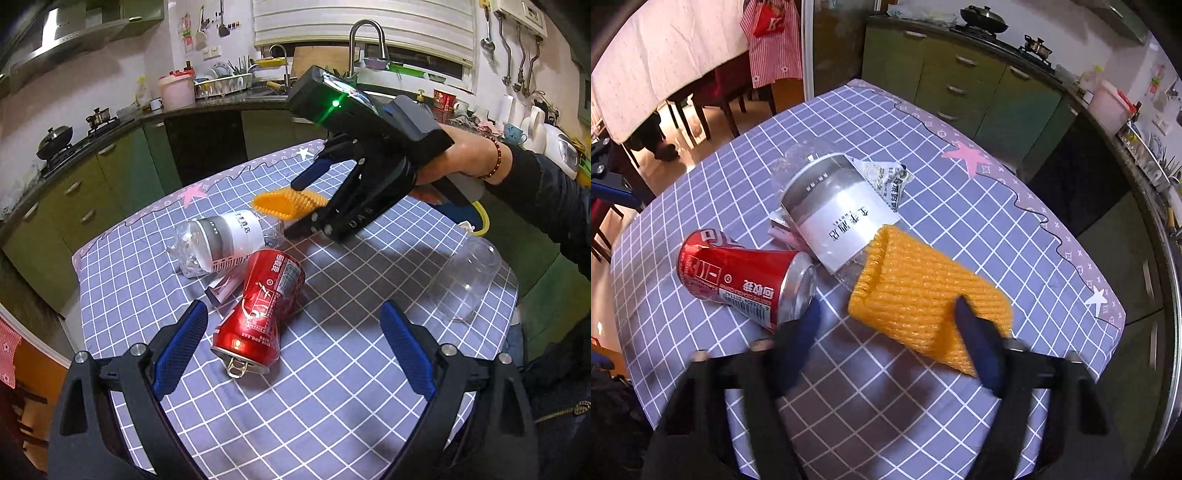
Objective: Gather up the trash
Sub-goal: 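Grasp the orange foam net with the right gripper, then carry the foam net to the bin and release it with the right gripper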
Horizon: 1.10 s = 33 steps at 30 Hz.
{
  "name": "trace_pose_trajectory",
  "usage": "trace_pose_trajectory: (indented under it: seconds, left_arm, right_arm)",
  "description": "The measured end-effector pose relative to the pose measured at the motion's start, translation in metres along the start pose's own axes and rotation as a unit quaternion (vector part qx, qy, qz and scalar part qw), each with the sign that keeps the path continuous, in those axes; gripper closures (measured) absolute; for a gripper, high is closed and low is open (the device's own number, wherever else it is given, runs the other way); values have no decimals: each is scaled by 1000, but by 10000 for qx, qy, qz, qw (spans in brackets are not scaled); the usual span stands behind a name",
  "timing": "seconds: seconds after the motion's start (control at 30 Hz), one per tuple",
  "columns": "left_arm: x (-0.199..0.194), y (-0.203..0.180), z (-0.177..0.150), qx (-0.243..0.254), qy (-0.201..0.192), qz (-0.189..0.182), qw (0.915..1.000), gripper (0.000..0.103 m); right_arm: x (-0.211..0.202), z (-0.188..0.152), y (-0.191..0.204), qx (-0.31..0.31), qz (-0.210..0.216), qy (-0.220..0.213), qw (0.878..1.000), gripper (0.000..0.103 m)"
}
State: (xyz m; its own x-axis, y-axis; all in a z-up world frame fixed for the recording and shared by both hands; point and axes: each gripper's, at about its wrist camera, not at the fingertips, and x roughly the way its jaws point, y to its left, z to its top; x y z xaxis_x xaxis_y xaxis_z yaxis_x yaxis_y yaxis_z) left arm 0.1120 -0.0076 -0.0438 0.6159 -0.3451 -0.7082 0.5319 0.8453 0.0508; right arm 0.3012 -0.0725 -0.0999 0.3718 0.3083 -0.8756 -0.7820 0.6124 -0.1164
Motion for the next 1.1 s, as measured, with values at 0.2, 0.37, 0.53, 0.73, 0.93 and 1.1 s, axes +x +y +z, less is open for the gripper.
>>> trace_pose_trajectory:
  seconds: [0.2,0.37,0.53,0.73,0.93,1.1]
  left_arm:
    - [1,4,-4,-74,37,-25,10000,13]
    - [0,1,-2,-32,2,-58,10000,13]
    - [-2,-7,1,62,-17,-85,9999,13]
    - [-2,-21,6,232,-52,-129,9996,13]
    - [1,-35,13,354,-140,-268,9989,13]
    - [7,-49,21,542,-107,-331,9979,13]
  right_arm:
    - [-14,-8,-4,117,-67,-179,9997,85]
    - [-54,-18,-14,361,-137,-545,9978,88]
    - [-100,-39,-27,655,-195,-856,9940,88]
    - [-160,-89,-51,1075,-704,-1016,9865,88]
    - [-192,-185,-106,2076,-1470,-664,9648,88]
    - [-174,-261,-151,2927,-1648,-114,9418,88]
